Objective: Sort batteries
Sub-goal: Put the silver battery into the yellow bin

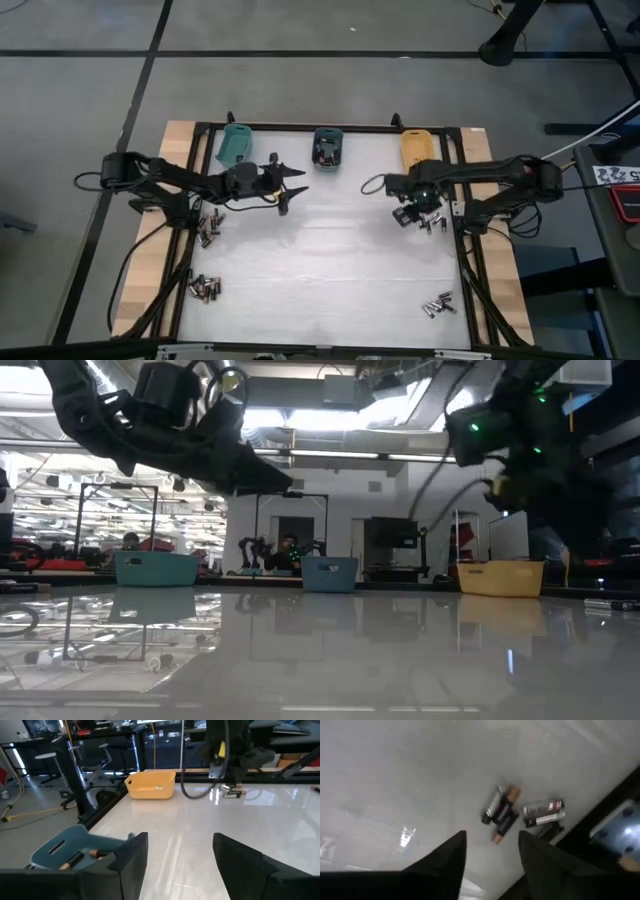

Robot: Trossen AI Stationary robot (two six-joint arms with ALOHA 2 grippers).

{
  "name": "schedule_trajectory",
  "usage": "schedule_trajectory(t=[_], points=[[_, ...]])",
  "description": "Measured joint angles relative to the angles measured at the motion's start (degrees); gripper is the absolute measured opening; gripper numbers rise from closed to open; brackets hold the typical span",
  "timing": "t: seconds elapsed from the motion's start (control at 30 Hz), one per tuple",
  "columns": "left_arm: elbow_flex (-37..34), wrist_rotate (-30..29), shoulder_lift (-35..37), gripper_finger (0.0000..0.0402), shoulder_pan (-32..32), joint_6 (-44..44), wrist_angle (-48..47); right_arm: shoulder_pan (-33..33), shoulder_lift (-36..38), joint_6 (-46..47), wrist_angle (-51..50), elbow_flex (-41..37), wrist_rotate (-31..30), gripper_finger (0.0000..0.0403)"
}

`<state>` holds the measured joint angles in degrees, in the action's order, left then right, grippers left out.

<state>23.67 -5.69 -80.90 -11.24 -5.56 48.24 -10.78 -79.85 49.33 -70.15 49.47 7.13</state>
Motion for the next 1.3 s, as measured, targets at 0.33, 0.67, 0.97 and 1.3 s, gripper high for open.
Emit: schedule_trajectory(t=[0.33, 0.67, 0.97, 1.3], points=[[0.1, 0.0, 0.0, 0.0211, 0.1, -0.6, -1.3, 7.5, 0.0, 6.0, 1.8, -4.2, 0.0, 0.0271], [0.1, 0.0, 0.0, 0.021, 0.1, -0.4, -1.4, 11.6, 0.0, 10.1, 11.5, -11.3, 0.7, 0.0273], [0.1, 0.0, 0.0, 0.021, 0.1, -0.4, -1.4, 11.5, 0.1, 9.6, 12.3, -15.0, 0.4, 0.0262], [0.1, 0.0, 0.0, 0.021, 0.1, -0.4, -1.4, 11.6, 0.1, 7.1, 16.6, -15.1, 0.5, 0.0111]])
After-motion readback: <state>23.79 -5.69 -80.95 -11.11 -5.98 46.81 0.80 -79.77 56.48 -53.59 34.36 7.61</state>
